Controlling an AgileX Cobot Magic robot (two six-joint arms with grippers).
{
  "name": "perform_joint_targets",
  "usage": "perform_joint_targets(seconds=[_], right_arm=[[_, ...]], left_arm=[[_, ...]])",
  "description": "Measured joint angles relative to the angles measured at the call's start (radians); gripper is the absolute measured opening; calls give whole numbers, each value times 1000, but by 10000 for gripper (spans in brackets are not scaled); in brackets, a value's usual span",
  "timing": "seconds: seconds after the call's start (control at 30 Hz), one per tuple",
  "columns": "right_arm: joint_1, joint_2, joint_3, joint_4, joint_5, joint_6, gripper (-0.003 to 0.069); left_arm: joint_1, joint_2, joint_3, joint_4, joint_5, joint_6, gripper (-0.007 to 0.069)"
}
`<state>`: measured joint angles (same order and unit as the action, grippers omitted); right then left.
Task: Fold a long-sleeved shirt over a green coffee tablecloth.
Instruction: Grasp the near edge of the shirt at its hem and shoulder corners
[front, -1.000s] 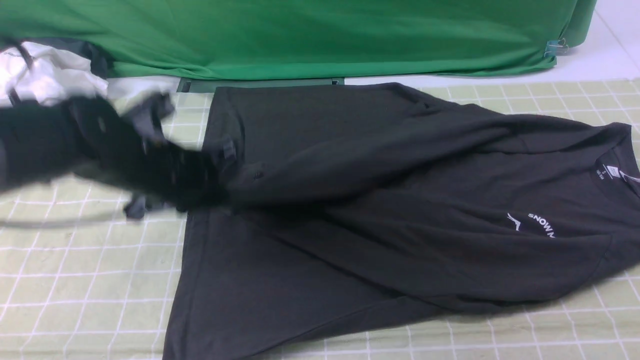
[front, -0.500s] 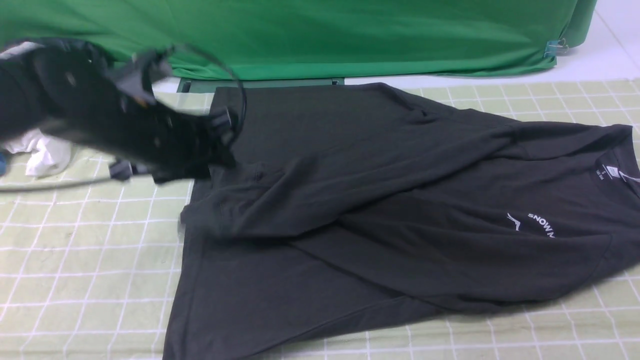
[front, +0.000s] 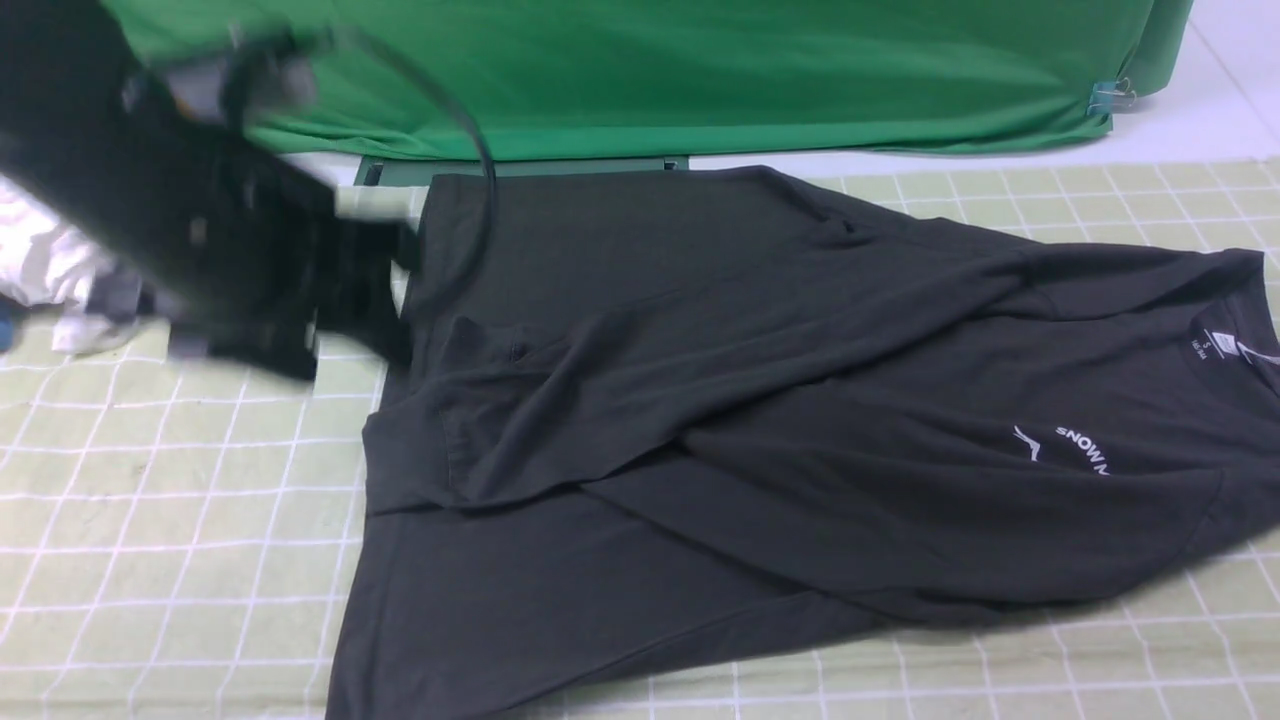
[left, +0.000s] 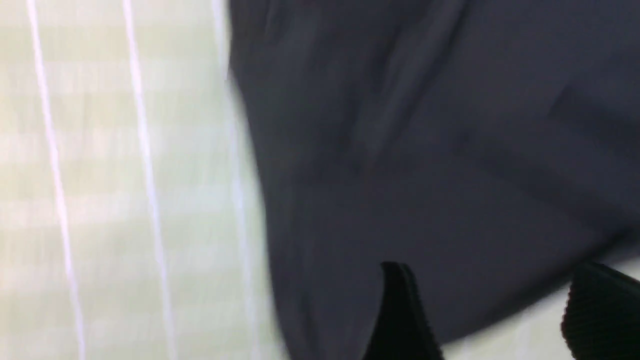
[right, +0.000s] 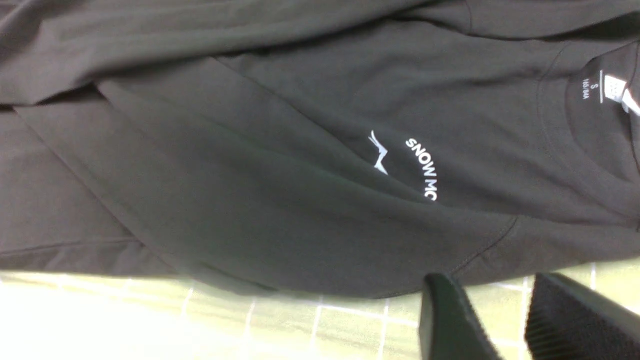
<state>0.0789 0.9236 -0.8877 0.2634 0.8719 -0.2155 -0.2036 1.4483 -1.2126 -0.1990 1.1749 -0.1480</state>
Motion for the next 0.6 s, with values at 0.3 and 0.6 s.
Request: perform_joint_targets(seconds=[0.3,0.6], right_arm=[[0,0,0,0,0,-4,238],[0,0,0,0,-17,-16,238]], left_arm=[[-162,39,432,3,-244,-142,308],[-106,68,470,120,-250,-185,304]])
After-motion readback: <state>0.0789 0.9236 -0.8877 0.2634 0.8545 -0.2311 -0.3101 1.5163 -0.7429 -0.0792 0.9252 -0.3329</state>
